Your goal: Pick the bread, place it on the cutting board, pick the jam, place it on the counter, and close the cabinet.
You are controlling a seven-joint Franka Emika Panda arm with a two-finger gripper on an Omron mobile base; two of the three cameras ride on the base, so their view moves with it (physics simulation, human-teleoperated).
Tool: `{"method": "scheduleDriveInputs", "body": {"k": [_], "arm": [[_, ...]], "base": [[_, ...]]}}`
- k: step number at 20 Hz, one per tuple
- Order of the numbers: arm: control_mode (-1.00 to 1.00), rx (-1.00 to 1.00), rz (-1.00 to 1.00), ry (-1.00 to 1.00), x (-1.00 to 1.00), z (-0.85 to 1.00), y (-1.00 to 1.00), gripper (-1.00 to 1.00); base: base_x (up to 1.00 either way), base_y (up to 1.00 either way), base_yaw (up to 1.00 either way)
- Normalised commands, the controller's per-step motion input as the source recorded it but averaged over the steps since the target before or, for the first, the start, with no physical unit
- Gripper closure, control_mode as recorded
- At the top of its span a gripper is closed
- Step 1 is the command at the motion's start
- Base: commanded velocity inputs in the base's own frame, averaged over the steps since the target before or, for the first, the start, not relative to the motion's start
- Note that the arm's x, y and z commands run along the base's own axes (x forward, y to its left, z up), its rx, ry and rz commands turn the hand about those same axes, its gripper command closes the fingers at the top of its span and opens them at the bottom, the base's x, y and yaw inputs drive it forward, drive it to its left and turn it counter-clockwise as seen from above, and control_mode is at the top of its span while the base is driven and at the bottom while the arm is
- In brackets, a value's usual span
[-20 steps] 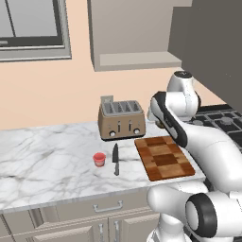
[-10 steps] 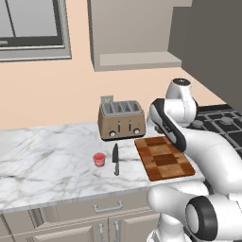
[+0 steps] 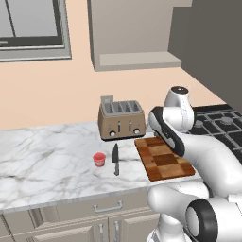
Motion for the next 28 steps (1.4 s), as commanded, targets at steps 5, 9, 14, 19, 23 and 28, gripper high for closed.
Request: {"method": "scheduleDriveInputs", "body": {"k": [5, 9, 14, 19, 23, 28], "arm": [[-1.00, 0.00, 0.00, 0.00, 0.00, -0.26, 0.00, 1.00], [-1.00, 0.00, 0.00, 0.00, 0.00, -0.27, 0.00, 1.00], [-1.00, 0.00, 0.00, 0.00, 0.00, -0.23, 0.00, 1.00], [-1.00, 0.00, 0.00, 0.00, 0.01, -0.20, 0.00, 1.00], [-1.00, 0.00, 0.00, 0.01, 0.02, -0.19, 0.00, 1.00], [-1.00, 0.00, 0.00, 0.03, 0.04, -0.21, 0.00, 1.00]], "base": [[0.00, 0.00, 0.00], [0.00, 0.00, 0.00], [0.00, 0.00, 0.00], [0.00, 0.00, 0.00], [0.00, 0.00, 0.00], [0.00, 0.00, 0.00]]}}
